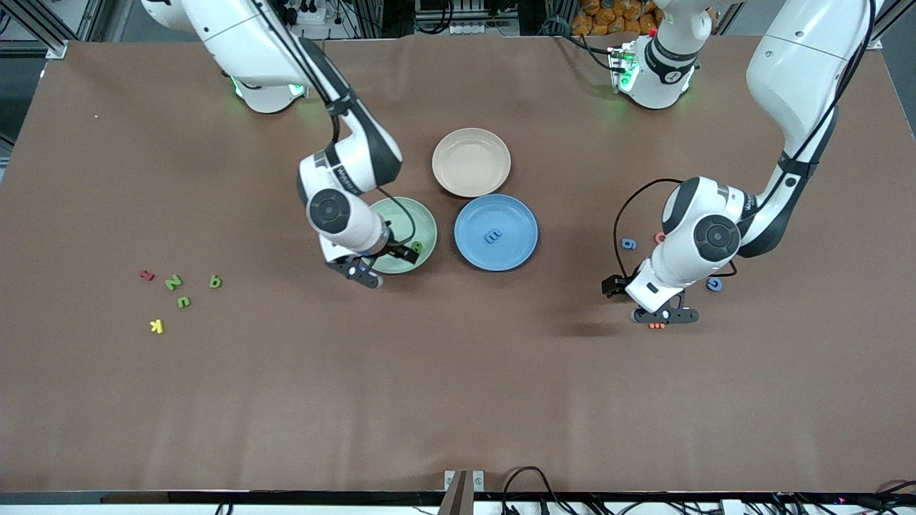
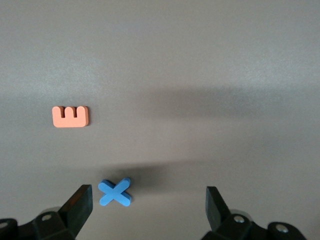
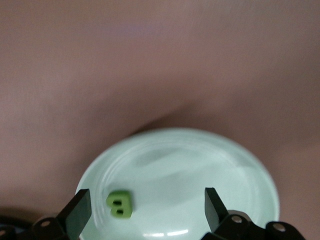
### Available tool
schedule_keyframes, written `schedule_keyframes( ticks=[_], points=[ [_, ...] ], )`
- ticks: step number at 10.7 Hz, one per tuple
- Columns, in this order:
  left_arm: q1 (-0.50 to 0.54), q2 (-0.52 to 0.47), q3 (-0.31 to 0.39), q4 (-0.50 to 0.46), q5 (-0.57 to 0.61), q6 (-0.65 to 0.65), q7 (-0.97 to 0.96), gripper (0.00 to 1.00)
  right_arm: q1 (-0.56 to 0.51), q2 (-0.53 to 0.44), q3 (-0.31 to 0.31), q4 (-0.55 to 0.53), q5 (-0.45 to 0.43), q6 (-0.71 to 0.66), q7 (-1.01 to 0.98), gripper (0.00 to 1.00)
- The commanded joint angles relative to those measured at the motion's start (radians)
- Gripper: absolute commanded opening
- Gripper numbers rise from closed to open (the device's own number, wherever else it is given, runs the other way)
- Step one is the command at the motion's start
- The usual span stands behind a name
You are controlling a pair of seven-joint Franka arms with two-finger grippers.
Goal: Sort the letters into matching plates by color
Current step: 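Reach the left gripper to the blue X while the right gripper reaches the q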
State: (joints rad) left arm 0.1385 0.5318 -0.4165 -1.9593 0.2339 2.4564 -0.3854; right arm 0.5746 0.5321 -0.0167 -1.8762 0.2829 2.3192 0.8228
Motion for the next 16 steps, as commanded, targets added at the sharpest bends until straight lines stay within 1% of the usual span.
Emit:
schedule_keyframes(
  ticks=[1, 3, 4, 6, 8, 10, 11, 13, 15, 16],
  points=[
    [0.041, -0.042, -0.005, -0.078, 0.105, 0.067, -0.017, 1.00, -0.151, -0.037, 0.014, -0.006, -0.083, -0.009, -0.132, 1.00],
    [0.061, -0.045, -0.005, -0.092, 0.159, 0.070, -0.021, 1.00, -0.254, -0.038, 0.015, -0.004, -0.115, -0.003, -0.216, 1.00],
    [0.068, -0.044, -0.005, -0.095, 0.165, 0.078, -0.024, 1.00, -0.301, -0.038, 0.015, -0.001, -0.149, 0.003, -0.234, 1.00],
    [0.069, -0.044, -0.004, -0.134, 0.169, 0.145, -0.053, 1.00, -0.405, -0.029, 0.020, 0.002, -0.250, 0.018, -0.263, 1.00],
    [0.067, -0.044, -0.005, -0.148, 0.220, 0.145, -0.114, 1.00, -0.513, -0.026, 0.029, 0.000, -0.264, 0.040, -0.380, 1.00],
    [0.059, -0.055, -0.005, -0.171, 0.229, 0.147, -0.148, 1.00, -0.609, -0.024, 0.043, 0.000, -0.275, 0.061, -0.506, 1.00],
    [0.050, -0.058, -0.005, -0.171, 0.229, 0.145, -0.159, 1.00, -0.646, -0.023, 0.046, -0.001, -0.289, 0.071, -0.569, 1.00],
    [0.053, -0.058, -0.005, -0.171, 0.248, 0.144, -0.164, 1.00, -0.722, -0.024, 0.072, -0.006, -0.303, 0.081, -0.707, 1.00],
    [0.055, -0.056, -0.005, -0.174, 0.248, 0.145, -0.165, 1.00, -0.752, -0.026, 0.081, -0.023, -0.335, 0.086, -0.809, 1.00],
    [0.055, -0.056, -0.005, -0.178, 0.249, 0.145, -0.165, 1.00, -0.757, -0.030, 0.083, -0.044, -0.356, 0.113, -0.839, 1.00]
  ],
)
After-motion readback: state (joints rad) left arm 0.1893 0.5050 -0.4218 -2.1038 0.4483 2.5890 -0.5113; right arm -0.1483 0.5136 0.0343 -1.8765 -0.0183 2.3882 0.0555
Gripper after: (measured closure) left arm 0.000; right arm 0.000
